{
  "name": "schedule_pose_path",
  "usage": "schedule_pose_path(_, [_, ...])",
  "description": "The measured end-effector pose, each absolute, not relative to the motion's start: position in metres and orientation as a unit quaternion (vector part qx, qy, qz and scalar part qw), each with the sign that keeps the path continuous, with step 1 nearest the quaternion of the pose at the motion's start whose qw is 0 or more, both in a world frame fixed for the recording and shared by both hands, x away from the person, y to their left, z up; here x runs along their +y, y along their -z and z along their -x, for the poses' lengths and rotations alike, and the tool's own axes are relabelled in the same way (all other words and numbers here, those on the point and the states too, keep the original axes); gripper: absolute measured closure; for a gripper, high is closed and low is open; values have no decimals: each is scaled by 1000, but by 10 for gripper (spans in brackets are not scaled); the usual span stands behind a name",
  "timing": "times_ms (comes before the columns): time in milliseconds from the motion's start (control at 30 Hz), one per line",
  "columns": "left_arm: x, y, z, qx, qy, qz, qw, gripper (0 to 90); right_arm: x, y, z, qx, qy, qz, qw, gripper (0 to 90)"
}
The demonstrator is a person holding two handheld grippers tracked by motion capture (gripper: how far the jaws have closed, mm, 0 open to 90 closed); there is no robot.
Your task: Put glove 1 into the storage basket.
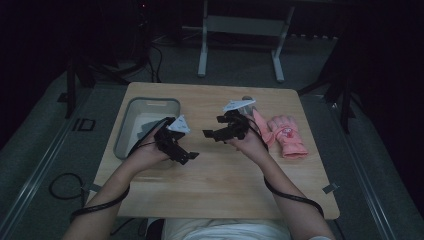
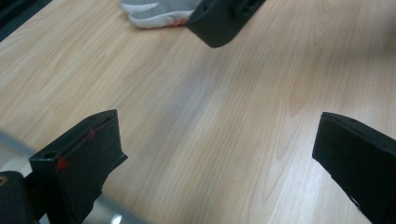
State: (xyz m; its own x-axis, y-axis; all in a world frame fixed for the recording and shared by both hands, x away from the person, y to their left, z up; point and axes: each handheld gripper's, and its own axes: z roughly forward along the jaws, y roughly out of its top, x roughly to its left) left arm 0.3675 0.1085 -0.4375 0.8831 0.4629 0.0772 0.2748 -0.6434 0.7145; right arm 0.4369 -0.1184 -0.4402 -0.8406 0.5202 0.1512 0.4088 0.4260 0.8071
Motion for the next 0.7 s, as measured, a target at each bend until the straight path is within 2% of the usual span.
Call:
schedule_pose_path(100, [98,441,-365,198,-124,-898,372,12,-130,444,-436,845,-457,-269,68,127])
schedule_pose_path(200, [89,447,-362,193,-124,-897,378,12,-142,445,-433,846,-454,-262,95,149])
schedule_pose_path(367, [76,461,-356,189,-120,-896,384,12,-161,444,-433,843,-447,-270,129,248])
schedule_pose_path(500, [68,476,-348,188,-125,-894,386,12,-176,444,-434,837,-447,-278,149,362])
schedule_pose_path(600, [64,492,-341,200,-120,-890,393,12,-189,446,-436,835,-436,-295,161,509])
schedule_pose_path(700, [62,507,-333,212,-124,-886,393,12,-201,448,-438,833,-423,-310,175,601])
